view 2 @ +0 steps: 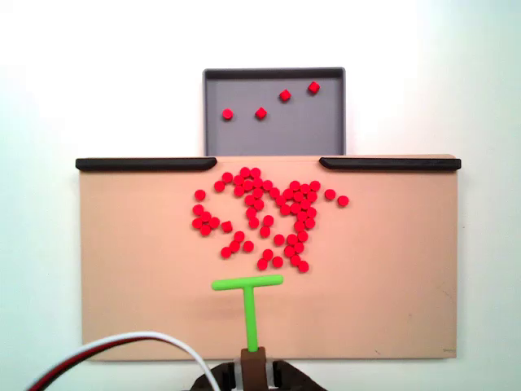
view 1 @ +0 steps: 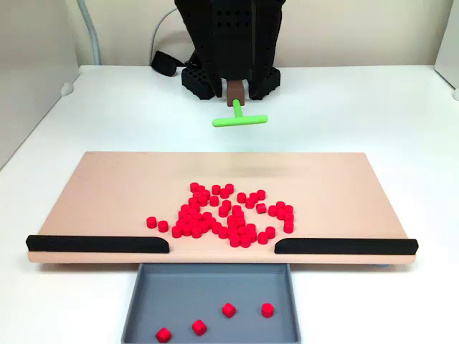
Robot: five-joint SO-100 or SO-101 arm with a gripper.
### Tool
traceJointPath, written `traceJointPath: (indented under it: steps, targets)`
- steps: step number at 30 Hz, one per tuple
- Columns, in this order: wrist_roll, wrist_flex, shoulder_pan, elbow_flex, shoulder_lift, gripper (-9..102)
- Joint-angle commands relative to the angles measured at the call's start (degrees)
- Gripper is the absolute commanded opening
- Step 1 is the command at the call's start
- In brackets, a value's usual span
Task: Gather the right side granules
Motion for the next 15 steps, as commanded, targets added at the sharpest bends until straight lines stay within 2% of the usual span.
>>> traceJointPath:
  steps: [1,15]
  targets:
    - [0.2,-0.4,-0.4,-1.2,2.2,0]
    - [0.3,-0.4,0.2,-1.2,2.5,0]
